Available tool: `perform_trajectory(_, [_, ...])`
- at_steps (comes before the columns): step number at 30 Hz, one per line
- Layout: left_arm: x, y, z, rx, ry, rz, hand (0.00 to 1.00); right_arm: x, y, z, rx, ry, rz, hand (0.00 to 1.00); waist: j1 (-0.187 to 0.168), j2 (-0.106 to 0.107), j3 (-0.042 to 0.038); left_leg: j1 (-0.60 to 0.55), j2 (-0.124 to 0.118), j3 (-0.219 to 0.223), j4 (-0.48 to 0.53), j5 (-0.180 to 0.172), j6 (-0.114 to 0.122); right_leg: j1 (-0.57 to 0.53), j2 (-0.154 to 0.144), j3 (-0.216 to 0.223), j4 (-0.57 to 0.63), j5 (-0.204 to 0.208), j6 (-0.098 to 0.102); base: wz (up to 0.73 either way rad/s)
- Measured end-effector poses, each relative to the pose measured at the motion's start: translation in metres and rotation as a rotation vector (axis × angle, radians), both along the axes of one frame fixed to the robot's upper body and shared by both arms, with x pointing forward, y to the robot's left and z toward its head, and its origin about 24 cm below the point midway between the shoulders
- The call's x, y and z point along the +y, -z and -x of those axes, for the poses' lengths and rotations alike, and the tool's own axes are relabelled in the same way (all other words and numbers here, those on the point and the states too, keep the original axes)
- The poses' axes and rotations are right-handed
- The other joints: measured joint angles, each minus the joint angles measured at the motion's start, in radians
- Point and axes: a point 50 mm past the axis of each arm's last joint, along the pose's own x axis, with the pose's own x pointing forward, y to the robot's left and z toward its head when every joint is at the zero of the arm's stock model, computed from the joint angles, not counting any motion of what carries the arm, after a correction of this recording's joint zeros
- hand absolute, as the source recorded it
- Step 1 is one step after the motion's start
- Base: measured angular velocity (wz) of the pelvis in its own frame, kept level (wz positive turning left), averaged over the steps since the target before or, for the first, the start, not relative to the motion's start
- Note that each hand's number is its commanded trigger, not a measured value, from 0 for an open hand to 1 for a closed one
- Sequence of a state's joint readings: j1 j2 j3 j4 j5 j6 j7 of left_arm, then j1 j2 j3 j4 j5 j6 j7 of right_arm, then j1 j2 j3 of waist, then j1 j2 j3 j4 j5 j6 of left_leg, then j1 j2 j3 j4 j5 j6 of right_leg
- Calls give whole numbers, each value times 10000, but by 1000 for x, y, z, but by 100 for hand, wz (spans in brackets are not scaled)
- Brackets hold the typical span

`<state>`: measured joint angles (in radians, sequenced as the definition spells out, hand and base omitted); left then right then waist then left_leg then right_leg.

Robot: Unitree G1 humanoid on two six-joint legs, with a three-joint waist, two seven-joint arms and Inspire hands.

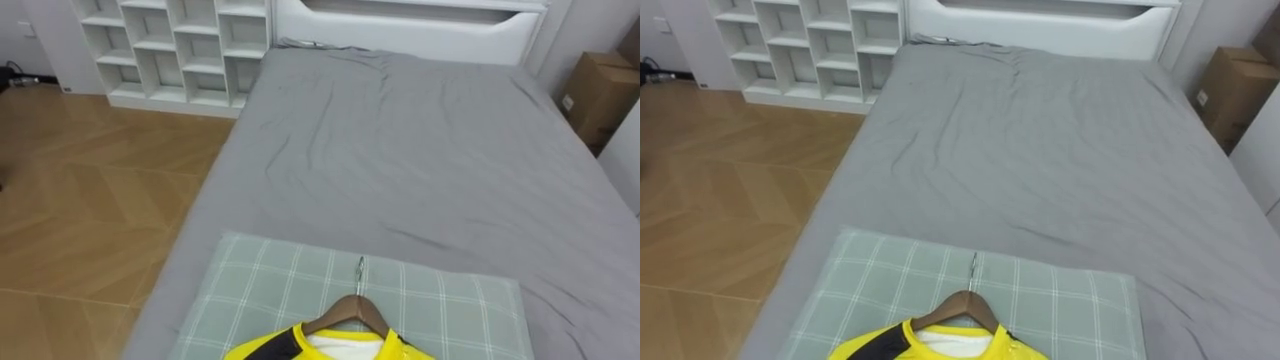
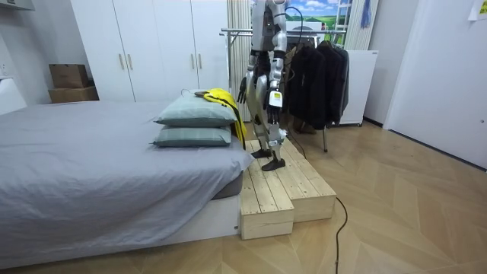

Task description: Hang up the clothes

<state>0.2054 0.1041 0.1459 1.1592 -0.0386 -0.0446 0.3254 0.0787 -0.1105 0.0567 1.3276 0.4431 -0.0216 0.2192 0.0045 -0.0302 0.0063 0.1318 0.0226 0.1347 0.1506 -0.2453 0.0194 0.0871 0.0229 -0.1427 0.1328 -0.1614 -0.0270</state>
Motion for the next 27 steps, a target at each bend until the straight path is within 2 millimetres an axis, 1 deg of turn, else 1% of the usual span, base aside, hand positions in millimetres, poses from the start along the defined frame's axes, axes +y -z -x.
perform_trajectory(3, [4,-2,2,47,-307,-482,0,-1,0,0,78,-63,183,0,77,-2,-4,7,-2,-4,0,0,0,74,2,-11,12,1,0,0])
perform_trajectory(7, [10,-4,6,133,-813,-1083,0,-1,0,2,145,-72,225,0,84,-3,-4,30,-3,-69,-6,0,0,130,-3,-92,11,1,1,6])
perform_trajectory(10, [18,-7,8,128,-1393,-1619,0,-1,0,2,141,-161,266,0,158,3,-8,25,6,-91,-11,0,0,127,0,-102,10,1,1,0])
perform_trajectory(11, [21,-9,4,-27,-1514,-1827,0,-2,0,4,176,-141,293,0,172,23,-9,22,11,-99,-12,0,0,124,4,-90,11,2,0,4])
perform_trajectory(12, [25,-11,1,-161,-1596,-2110,0,-3,0,2,116,-152,336,0,220,51,-16,12,10,-144,-10,0,-1,134,4,-111,15,3,-1,8])
perform_trajectory(14, [32,-15,-5,-322,-1617,-2602,0,-4,0,3,157,-159,382,0,218,101,-28,26,3,-269,-2,0,-1,182,-8,-263,29,4,-1,16])
perform_trajectory(15, [37,-18,-8,-387,-1657,-2972,0,-6,-1,4,190,-233,423,0,224,147,-46,42,2,-302,-2,0,-1,214,-10,-282,30,4,-1,13])
perform_trajectory(18, [44,-22,-13,-497,-1574,-3740,0,-11,-2,2,188,-484,561,0,220,307,-40,143,-2,-330,-23,0,-1,321,-15,-329,20,3,0,3])
perform_trajectory(23, [49,-30,-21,-982,-1581,-4597,0,-11,-2,0,147,-537,584,0,146,329,-35,135,-12,-473,5,1,-1,357,-20,-392,17,2,0,7])
perform_trajectory(25, [51,-33,-26,-1137,-1552,-4978,0,-12,-2,-2,117,-833,660,0,142,335,-36,96,-22,-492,22,1,0,308,-19,-392,19,2,0,2])
perform_trajectory(27, [54,-39,-35,-1513,-1373,-5658,0,-13,-3,-6,81,-1167,755,0,83,343,-39,95,-28,-534,33,2,1,347,-25,-464,21,2,0,5])
